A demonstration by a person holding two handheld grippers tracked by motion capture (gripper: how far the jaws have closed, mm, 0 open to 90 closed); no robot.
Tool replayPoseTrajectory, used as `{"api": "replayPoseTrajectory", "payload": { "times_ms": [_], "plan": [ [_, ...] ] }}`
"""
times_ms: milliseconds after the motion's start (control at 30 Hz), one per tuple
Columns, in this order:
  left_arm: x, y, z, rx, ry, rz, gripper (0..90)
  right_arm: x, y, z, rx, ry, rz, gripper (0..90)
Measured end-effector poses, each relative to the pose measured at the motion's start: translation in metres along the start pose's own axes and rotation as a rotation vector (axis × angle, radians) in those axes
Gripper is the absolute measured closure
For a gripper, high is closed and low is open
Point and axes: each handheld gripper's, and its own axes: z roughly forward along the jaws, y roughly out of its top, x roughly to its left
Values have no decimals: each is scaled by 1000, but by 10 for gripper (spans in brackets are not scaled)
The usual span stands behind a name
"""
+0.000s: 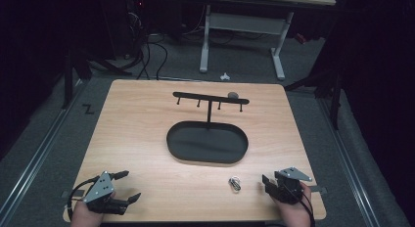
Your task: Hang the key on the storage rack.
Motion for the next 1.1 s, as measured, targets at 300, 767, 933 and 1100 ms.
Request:
{"api": "replayPoseTrajectory", "payload": {
  "times_ms": [300, 767, 933, 1100],
  "plan": [
    [0, 0, 0, -3, 1, 0, 153, 3, 2, -1, -24, 27, -39, 422],
    [0, 0, 0, -2, -3, 0, 153, 24, 8, -5, -28, 73, -86, 370],
    [0, 0, 0, -2, -2, -1, 153, 34, 10, -6, -6, 90, -125, 378],
    [0, 0, 0, -2, -2, 0, 153, 42, 12, -7, -14, 102, -145, 361]
  ]
}}
